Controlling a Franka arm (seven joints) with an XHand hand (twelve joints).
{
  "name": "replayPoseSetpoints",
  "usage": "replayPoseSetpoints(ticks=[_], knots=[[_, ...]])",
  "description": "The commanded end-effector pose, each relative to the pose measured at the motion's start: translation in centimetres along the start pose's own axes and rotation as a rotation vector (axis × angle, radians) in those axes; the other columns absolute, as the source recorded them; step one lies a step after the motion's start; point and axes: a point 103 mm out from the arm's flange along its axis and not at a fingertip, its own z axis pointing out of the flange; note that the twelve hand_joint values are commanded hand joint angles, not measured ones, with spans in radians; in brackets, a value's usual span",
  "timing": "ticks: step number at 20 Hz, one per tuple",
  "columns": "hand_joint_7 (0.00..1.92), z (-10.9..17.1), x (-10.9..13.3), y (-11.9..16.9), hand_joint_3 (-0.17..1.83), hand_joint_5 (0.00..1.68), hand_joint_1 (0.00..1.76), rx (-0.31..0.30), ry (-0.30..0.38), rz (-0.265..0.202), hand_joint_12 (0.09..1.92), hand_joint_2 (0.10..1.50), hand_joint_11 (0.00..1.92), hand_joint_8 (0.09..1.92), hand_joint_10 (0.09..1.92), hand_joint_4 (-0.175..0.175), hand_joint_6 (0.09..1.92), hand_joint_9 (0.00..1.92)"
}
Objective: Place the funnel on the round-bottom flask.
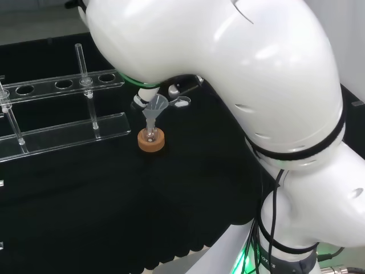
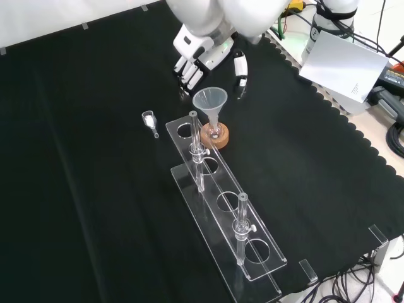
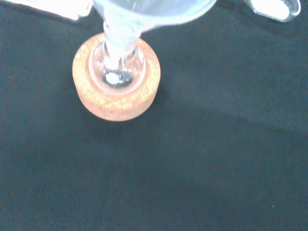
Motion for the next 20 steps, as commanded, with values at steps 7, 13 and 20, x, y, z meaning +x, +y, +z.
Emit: replayPoseSetpoints(ticks=[7,13,20], knots=[[0.15,-1.6,-4.2,-1.7,0.27,0.25,0.43,-0.1,0.125,0.007,1.46,0.68,0.18,0.73,0.7,-0.046,0.09,0.47],[0.17,-2.3,-6.6,-2.0,0.26,0.27,0.45,-0.134,0.16,0.018,1.46,0.7,0.19,0.74,0.7,-0.047,0.09,0.49],[0.19,-2.3,-9.6,-1.6,0.25,0.28,0.46,-0.161,0.241,0.016,1.44,0.71,0.21,0.73,0.68,-0.047,0.09,0.51]])
